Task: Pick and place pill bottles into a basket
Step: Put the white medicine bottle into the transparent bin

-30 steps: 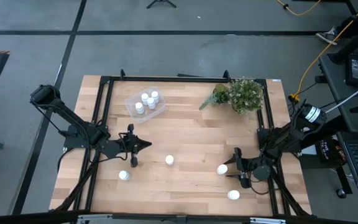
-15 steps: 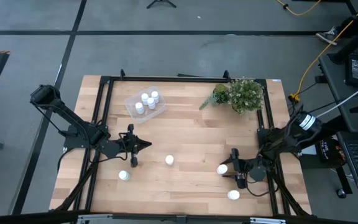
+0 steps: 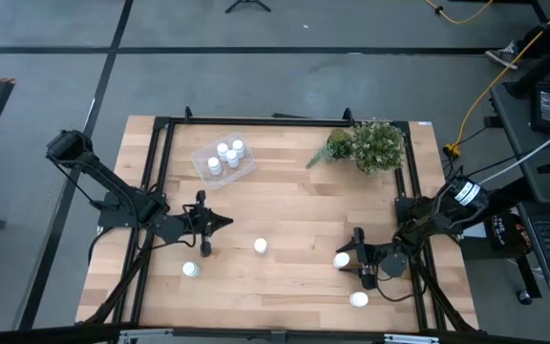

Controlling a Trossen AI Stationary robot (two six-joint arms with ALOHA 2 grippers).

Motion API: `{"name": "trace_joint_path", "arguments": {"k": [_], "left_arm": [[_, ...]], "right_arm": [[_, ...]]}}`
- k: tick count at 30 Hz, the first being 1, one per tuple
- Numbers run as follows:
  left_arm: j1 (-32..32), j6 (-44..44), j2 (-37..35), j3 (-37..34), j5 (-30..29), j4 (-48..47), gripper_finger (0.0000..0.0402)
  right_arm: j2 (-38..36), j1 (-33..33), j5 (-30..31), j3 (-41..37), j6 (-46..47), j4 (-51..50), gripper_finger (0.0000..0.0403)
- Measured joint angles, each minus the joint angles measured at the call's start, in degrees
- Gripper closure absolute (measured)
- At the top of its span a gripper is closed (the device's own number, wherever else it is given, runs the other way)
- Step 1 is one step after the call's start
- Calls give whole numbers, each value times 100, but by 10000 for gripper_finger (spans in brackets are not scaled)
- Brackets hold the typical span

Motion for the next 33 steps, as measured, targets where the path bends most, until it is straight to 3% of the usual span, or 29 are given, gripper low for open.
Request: {"name": "trace_joint_path", "arguments": {"k": [11,21,33], "left_arm": [[0,-1,-1,0,-7,1,396],[-2,-1,0,0,0,0,396],[-2,-1,-1,0,-13,0,396]], "right_arm": [[4,-225,-370,98,-136,53,121],[-7,-271,-453,94,-138,-32,184],[-67,-271,-726,93,-253,-41,229]]}}
